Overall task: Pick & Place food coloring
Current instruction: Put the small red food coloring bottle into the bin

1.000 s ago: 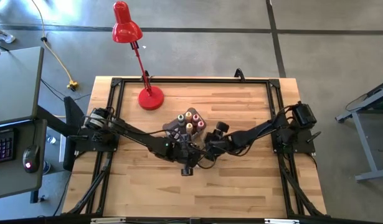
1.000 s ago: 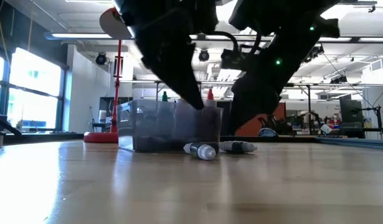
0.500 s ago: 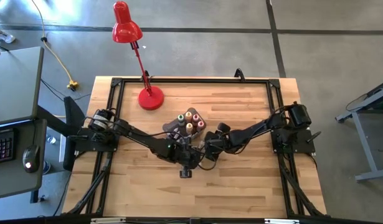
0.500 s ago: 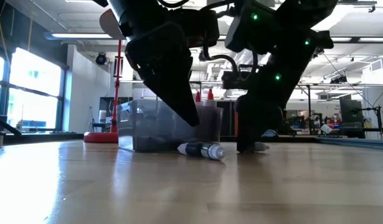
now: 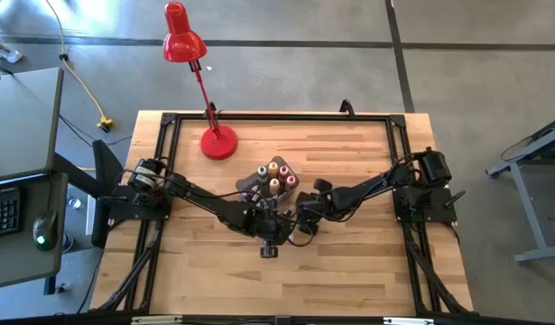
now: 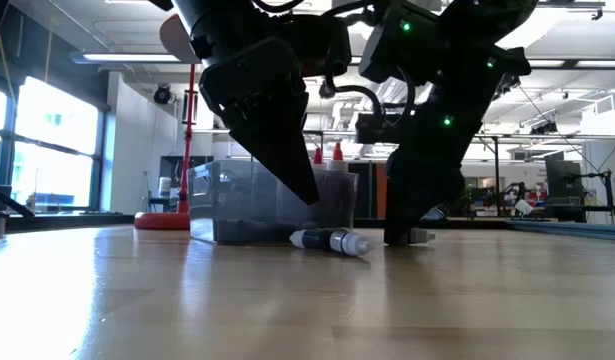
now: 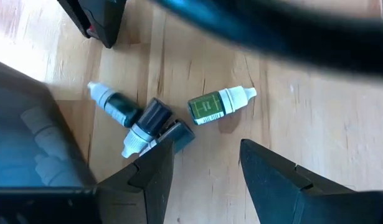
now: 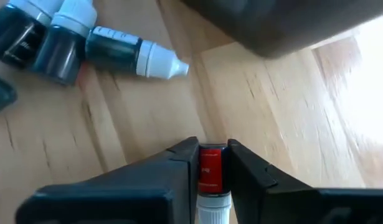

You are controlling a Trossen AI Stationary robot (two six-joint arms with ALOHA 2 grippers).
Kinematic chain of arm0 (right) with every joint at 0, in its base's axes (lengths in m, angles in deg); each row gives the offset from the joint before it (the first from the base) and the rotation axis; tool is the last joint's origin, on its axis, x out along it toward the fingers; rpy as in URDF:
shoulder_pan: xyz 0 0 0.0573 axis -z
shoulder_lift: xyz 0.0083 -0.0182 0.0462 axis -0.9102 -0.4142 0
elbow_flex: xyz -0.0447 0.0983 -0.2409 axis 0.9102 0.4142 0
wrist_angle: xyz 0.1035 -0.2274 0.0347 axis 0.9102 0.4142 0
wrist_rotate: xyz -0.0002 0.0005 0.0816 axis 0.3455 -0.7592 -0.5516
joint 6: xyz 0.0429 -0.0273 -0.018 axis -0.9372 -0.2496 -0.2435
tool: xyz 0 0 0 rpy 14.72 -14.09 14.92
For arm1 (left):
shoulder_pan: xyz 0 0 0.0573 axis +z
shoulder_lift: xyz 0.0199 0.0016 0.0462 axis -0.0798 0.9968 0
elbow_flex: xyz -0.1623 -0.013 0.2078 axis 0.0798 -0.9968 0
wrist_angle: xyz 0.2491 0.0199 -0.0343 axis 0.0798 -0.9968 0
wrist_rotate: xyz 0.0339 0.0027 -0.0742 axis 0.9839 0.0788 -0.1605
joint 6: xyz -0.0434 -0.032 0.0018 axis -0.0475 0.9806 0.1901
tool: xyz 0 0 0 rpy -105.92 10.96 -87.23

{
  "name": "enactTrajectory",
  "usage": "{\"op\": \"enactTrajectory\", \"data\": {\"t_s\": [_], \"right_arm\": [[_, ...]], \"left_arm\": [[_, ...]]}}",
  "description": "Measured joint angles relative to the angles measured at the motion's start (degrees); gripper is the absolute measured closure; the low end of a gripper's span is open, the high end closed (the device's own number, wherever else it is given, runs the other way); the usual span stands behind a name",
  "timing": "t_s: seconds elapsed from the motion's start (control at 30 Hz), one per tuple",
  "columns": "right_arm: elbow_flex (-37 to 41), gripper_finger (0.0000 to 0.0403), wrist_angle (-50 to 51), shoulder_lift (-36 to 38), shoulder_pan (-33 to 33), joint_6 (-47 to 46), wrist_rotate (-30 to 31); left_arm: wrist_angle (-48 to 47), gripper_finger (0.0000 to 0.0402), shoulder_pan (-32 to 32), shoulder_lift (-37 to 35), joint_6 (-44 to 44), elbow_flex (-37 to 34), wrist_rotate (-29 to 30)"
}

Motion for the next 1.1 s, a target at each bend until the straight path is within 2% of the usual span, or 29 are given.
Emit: {"op": "enactTrajectory", "data": {"t_s": [0.17,0.37,0.53,0.63,0.73,0.83,0.97,1.03,1.1], "right_arm": [[0.36,0.0333,1.11,3.91,0.04,1.92,-5.01],[-3.22,0.0339,-5.51,8.76,2.93,10.5,-4.18],[-6.94,0.0341,-14.0,9.24,7.16,18.51,-4.48],[-7.58,0.0339,-20.26,8.03,9.69,21.7,-8.03],[-7.56,0.0338,-23.58,6.09,11.82,22.8,-13.08],[-7.67,0.0338,-24.75,4.79,13.1,24.64,-15.21],[-7.69,0.0337,-25.44,4.37,13.48,27.83,-16.97],[-7.65,0.0337,-25.83,4.85,13.44,27.99,-17.51],[-7.52,0.0337,-25.88,5.44,13.3,27.87,-17.67]], "left_arm": [[0.1,0.0222,0.02,-0.04,0.21,0.07,0.31],[-0.12,0.0222,-0.04,-0.11,0.23,0.11,-1.1],[-1.14,0.0222,-0.02,-0.17,5.43,0.11,-8.33],[-1.16,0.0222,-0.07,-0.15,8.98,0.09,-13.37],[-1.16,0.0222,0.0,-0.15,11.77,0.09,-15.23],[-1.6,0.0222,0.02,-0.15,12.66,0.09,-17.07],[-5.26,0.0222,-1.87,-0.81,13.54,0.04,-16.29],[-7.83,0.0222,-3.82,-2.3,14.72,0.01,-13.14],[-11.89,0.0222,-6.04,-5.14,17.38,0.0,-7.61]]}}
